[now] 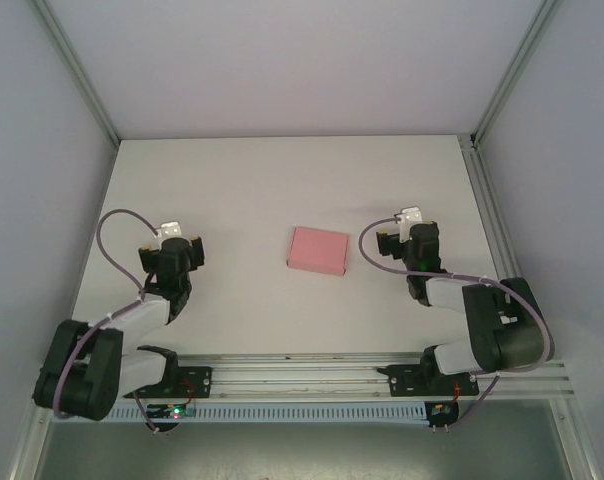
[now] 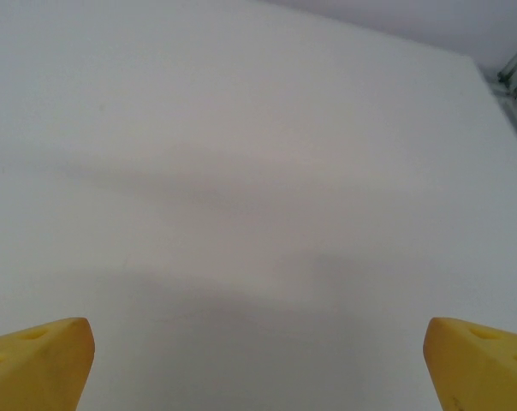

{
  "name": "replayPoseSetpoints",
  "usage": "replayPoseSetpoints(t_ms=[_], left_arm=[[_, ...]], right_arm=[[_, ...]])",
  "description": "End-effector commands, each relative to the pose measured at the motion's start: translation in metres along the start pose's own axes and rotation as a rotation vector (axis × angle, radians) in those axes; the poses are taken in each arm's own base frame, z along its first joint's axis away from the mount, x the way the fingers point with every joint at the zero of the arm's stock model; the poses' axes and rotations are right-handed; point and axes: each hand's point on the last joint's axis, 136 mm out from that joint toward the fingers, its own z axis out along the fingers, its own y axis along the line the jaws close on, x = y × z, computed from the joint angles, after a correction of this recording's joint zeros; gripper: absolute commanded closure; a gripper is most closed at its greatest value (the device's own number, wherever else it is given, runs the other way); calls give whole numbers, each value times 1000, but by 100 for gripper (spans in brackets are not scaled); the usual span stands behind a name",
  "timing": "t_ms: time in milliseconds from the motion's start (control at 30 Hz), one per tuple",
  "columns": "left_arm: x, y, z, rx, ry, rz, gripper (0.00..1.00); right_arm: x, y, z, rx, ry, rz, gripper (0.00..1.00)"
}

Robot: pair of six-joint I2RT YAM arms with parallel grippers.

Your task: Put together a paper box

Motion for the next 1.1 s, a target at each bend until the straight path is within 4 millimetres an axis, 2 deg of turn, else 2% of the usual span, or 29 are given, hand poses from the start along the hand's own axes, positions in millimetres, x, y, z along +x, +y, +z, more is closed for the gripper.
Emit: replayPoseSetpoints(t_ms=[0,67,100,167,200,300,467,533,567,633,700,1067], left_arm=[[-46,-14,1,86,-187,7,0],[-48,-19,2,109,-221,33,0],[-51,-16,2,93,-250,32,0],[-55,-14,3,88,-276,17,0],[-52,-16,5,103,-247,21,0],[-51,-12,9,109,-232,0,0],[-45,-6,7,110,-307,-87,0],[-45,-11,19,115,-314,-74,0],[-39,-22,26,158,-279,-40,0],[-38,-25,43,141,-222,-34,0],[-34,-30,51,163,-126,-15,1],[-35,-25,53,166,-130,-43,0]], right_arm=[[-40,-15,-10,-33,-222,109,2],[-28,-17,-10,-40,-258,132,2],[-34,-17,-11,-44,-321,153,2],[-25,-21,-5,-20,-211,148,2],[-26,-29,6,18,-171,169,2],[-27,-45,4,92,-207,226,2],[-26,-43,5,92,-194,212,2],[-25,-43,5,93,-188,210,2],[-27,-42,5,92,-192,209,2],[-26,-43,5,93,-190,207,2],[-26,-42,5,93,-189,206,2],[-26,-41,6,94,-186,203,2]])
